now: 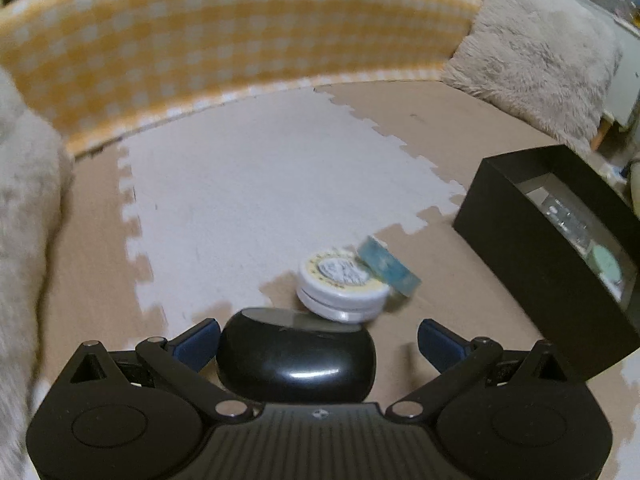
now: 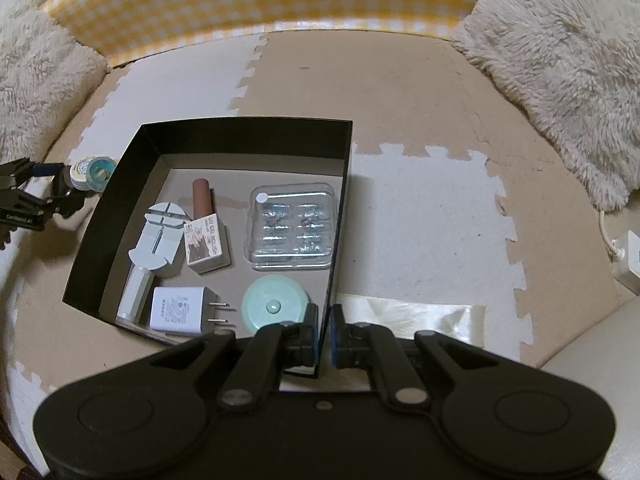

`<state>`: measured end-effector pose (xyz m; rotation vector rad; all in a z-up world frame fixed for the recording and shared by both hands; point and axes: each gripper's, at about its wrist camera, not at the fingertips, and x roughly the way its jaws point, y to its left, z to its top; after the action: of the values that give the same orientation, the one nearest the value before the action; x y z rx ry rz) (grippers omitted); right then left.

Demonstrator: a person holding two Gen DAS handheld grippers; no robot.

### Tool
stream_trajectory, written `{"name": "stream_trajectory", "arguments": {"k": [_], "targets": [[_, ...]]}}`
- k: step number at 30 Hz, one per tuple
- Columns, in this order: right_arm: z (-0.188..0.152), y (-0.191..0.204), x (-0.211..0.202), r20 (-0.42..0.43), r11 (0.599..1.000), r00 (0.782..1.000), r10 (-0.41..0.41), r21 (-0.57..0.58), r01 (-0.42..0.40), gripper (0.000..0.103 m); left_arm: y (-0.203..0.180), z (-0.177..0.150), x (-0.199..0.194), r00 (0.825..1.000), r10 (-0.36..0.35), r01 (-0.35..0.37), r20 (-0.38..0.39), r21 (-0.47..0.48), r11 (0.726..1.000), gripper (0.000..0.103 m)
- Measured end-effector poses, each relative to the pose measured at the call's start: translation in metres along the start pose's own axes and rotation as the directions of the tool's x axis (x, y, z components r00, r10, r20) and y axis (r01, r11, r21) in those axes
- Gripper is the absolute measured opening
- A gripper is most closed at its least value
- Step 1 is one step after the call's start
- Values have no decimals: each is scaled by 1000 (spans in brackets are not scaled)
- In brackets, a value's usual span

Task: Organize rigid objects
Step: 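Return the left gripper and grasp the black earbud case, then carry the earbud case into the black box and release it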

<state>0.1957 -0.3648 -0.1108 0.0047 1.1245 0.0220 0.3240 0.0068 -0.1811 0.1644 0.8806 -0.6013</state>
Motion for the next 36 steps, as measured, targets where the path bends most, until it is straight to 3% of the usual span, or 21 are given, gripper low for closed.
{"name": "stream_trajectory", "arguments": {"k": [5,7,12,17,22,27,32,36], "targets": [[-1,0,-1,-1,1000,1000,-2,-3,2,6,-8,-8,2,995,89,-89,-45,6,996,89],[-1,0,-1,-1,1000,1000,1,1,-1,6,-5,-6,-1,994,96,-98,-45,-36,995,84],[-1,0,-1,-1,1000,1000,2,3,-2,6,3,-3,-9,995,96,-98,-19,-128,987,85],[-1,0,-1,-1,1000,1000,1,1,-1,6,-4,0,-9,992,121,-124,-35,-85,989,81],[-1,0,-1,-1,1000,1000,1,2,-1,6,-6,-2,-16,987,148,-154,-59,-100,983,81],[-1,-1,-1,-1,1000,1000,3,4,-3,6,9,-5,-37,984,173,-178,-42,-203,963,81],[-1,-1,-1,-1,1000,1000,4,3,-4,6,8,4,-61,987,158,-148,9,-308,940,81],[-2,-3,-1,1,1000,1000,10,3,-10,6,-8,16,-76,992,113,-83,59,-377,923,81]]}}
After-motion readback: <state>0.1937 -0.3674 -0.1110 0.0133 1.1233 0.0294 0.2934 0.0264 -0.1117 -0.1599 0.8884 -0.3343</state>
